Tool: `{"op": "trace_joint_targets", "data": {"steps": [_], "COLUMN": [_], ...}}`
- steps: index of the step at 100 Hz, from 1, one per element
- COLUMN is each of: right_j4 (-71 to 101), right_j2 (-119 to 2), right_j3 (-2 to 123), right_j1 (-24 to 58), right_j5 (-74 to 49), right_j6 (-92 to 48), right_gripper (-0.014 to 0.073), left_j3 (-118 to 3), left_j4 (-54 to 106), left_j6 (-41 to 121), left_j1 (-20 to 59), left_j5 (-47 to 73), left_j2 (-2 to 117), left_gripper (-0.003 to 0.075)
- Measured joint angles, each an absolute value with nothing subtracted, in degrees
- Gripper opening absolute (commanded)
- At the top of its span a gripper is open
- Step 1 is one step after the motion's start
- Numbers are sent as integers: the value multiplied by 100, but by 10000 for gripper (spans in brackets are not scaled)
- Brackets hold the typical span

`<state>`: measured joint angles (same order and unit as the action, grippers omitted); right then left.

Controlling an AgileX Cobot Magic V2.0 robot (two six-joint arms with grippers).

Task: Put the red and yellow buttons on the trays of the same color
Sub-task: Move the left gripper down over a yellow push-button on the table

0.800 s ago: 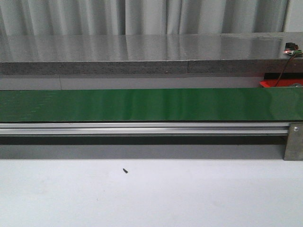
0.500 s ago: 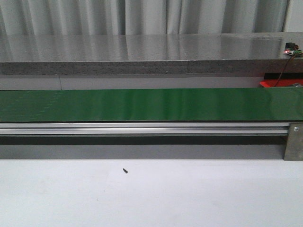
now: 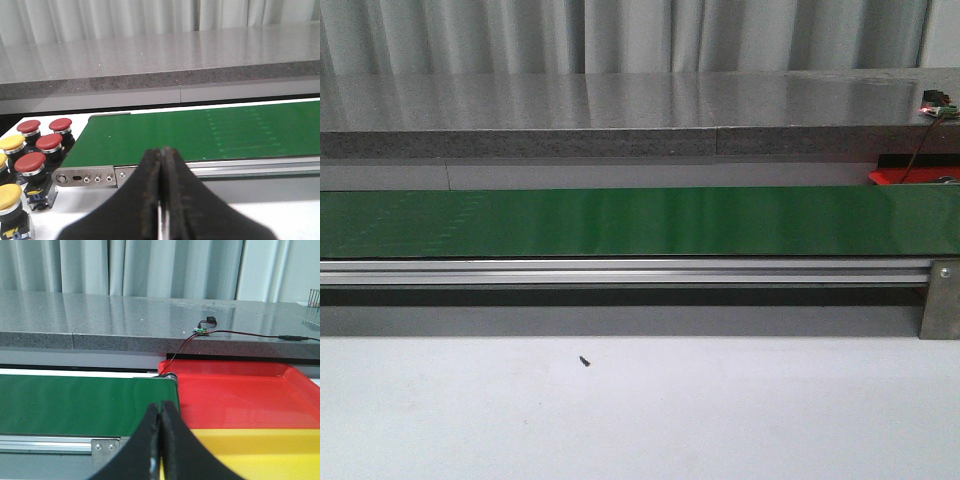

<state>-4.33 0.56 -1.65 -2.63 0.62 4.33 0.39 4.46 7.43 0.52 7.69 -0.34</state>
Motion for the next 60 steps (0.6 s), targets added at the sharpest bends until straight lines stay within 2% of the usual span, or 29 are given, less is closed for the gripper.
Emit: {"op": "trace_joint_targets", "data": {"steps": [60], "right_j4": [-433], "right_j2": [56], "right_j3": [-165], "right_j1": [-263], "right_j5": [62], "right_j6": [433], "right_gripper": [-68], "left_j3": [-31], "left_j4": [559], "left_j6": [743], "left_j1": [10], "left_j5": [50], "left_j2": [-34], "left_gripper": [-20]}}
